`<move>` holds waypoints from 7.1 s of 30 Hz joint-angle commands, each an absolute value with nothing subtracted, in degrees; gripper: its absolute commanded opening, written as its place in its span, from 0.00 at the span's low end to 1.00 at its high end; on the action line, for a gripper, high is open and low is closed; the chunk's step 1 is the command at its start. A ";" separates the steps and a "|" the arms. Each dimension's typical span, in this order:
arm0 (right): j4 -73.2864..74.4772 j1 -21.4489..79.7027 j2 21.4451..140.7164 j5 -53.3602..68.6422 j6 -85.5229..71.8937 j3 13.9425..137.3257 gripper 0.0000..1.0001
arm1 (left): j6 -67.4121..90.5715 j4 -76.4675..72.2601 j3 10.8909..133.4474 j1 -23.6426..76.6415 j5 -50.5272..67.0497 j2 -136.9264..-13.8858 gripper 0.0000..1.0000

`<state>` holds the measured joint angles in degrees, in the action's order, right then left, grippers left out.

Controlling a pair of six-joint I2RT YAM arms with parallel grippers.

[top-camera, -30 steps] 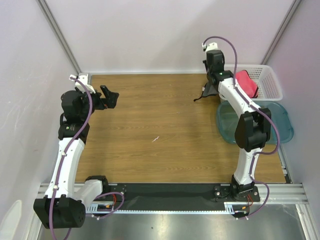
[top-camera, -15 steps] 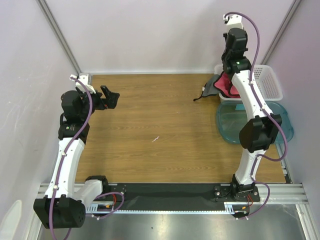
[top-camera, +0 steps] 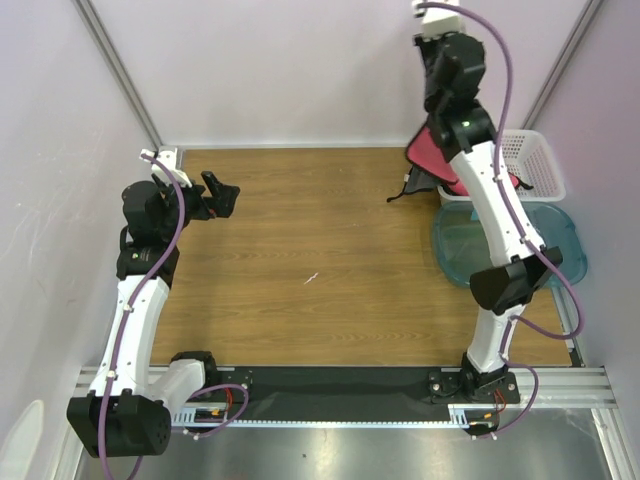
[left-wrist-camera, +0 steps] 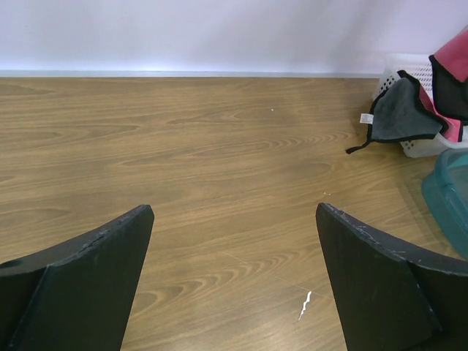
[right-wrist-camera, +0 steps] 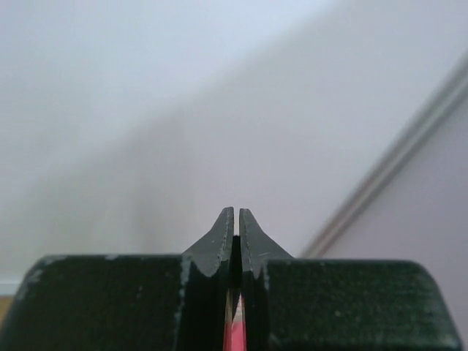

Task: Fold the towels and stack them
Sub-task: Move the towel to the center of the board, then flatten out the crumpled towel

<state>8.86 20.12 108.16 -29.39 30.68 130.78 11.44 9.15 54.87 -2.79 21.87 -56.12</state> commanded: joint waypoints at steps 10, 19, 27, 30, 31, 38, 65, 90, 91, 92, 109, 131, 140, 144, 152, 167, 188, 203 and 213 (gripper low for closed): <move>15.90 36.65 106.52 -17.94 27.36 130.44 0.00 | 11.08 7.82 56.25 -2.99 22.15 -55.55 1.00; 20.03 40.78 109.76 -5.02 13.02 118.57 0.00 | 11.43 8.09 56.34 -3.08 20.83 -55.46 1.00; 6.08 40.69 107.23 10.63 0.63 96.17 0.00 | 11.43 8.17 56.25 -3.08 19.78 -55.37 1.00; 5.19 41.04 109.15 11.43 -1.05 93.78 0.00 | 11.51 8.26 56.34 -3.08 19.69 -55.55 1.00; 5.36 41.22 110.20 11.34 -0.53 94.04 0.00 | 11.51 8.35 56.34 -3.08 19.77 -55.63 1.00; 5.45 40.08 116.89 13.96 -5.09 93.87 0.01 | 11.34 8.44 56.25 -3.08 19.16 -55.20 1.00; 20.30 24.08 107.49 -21.53 -31.11 89.83 1.00 | 11.69 8.17 56.16 -3.08 19.95 -55.72 1.00; -4.56 18.63 116.63 -36.12 -30.06 81.56 0.69 | 11.07 8.35 56.16 -2.99 19.51 -55.46 1.00; -5.27 18.72 116.54 -36.82 -29.62 81.56 0.64 | 10.99 8.35 56.16 -2.99 19.42 -55.37 1.00; -5.97 18.63 116.28 -37.96 -28.58 81.56 0.53 | 10.90 8.35 56.16 -3.08 19.42 -55.37 1.00; -14.32 10.47 103.80 -35.95 -23.12 80.24 0.03 | 10.81 8.44 56.16 -3.08 19.51 -55.63 1.00; -7.04 -11.69 116.71 -14.60 -16.35 96.22 0.28 | 10.64 7.91 56.07 -2.99 22.76 -55.81 1.00; 4.99 -11.78 114.44 -6.87 -14.86 105.11 0.85 | 10.11 8.43 57.39 4.36 17.87 -57.39 1.00; 6.15 -9.77 107.17 -1.32 -13.36 103.54 0.91 | 10.27 9.93 57.22 10.89 10.03 -59.49 1.00; -1.67 -0.18 94.58 6.76 -12.66 83.86 0.92 | 20.20 4.05 48.27 18.88 5.28 -60.29 0.97; -6.24 15.12 90.53 16.70 -18.02 68.12 0.90 | 25.76 -5.45 33.66 30.40 -3.23 -66.52 0.82; -5.01 15.64 88.77 11.78 -17.93 60.82 0.90 | 25.05 -2.64 35.86 38.23 -15.02 -84.28 0.50; -8.44 21.53 93.51 13.36 -21.87 60.29 0.89 | 16.98 1.93 43.31 39.37 -12.93 -78.68 0.00; -8.53 19.08 91.24 10.72 -26.98 58.54 0.89 | 9.93 7.12 57.38 41.04 -2.91 -72.34 0.00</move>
<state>-6.76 20.34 93.51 12.21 -25.10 58.72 13.02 6.72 52.95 40.60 -7.94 -75.42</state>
